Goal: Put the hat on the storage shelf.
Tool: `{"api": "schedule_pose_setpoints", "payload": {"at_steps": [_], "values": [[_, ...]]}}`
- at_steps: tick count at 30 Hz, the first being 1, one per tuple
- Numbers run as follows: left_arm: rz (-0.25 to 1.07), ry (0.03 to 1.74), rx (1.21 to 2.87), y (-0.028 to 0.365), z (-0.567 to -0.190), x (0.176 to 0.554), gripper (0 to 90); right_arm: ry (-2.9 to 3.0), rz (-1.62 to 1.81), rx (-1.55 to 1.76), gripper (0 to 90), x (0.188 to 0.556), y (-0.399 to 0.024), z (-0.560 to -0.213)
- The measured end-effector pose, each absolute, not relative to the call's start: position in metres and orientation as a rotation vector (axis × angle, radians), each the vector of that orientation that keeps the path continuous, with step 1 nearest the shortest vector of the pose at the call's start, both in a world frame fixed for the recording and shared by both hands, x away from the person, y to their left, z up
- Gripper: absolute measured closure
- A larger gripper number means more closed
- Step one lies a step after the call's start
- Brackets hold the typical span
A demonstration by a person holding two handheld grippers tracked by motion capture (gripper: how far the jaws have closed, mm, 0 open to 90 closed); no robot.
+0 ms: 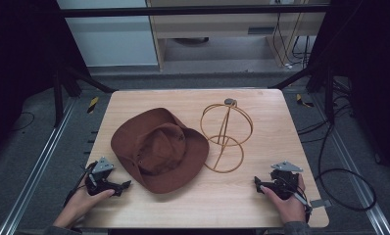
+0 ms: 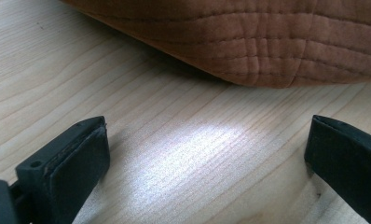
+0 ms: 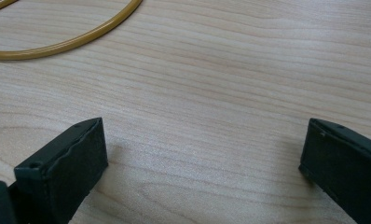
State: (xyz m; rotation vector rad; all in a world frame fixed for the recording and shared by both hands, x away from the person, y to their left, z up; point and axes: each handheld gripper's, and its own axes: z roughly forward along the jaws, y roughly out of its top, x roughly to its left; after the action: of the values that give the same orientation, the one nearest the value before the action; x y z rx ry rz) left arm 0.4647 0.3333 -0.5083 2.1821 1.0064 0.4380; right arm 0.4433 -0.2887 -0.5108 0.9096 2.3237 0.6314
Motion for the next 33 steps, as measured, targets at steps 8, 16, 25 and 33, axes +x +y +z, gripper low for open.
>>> {"api": "schedule_pose_setpoints", "payload": {"at_steps": [8,16,25,33], "values": [[0.423,0.991,2.201,0.334,-0.507,0.464,0.0,2.322,0.629,0.904,0.6,0.444,-0.289,-0.511],[0.41,0.957,2.224,0.337,-0.496,0.457,3.6,2.323,0.63,0.903,0.6,0.444,-0.289,-0.511],[0.491,0.895,2.098,0.333,-0.459,0.441,3.6,2.322,0.629,0.904,0.6,0.444,-0.289,-0.511],[0.504,0.828,2.13,0.317,-0.433,0.445,3.8,2.322,0.63,0.904,0.7,0.444,-0.289,-0.511]]}}
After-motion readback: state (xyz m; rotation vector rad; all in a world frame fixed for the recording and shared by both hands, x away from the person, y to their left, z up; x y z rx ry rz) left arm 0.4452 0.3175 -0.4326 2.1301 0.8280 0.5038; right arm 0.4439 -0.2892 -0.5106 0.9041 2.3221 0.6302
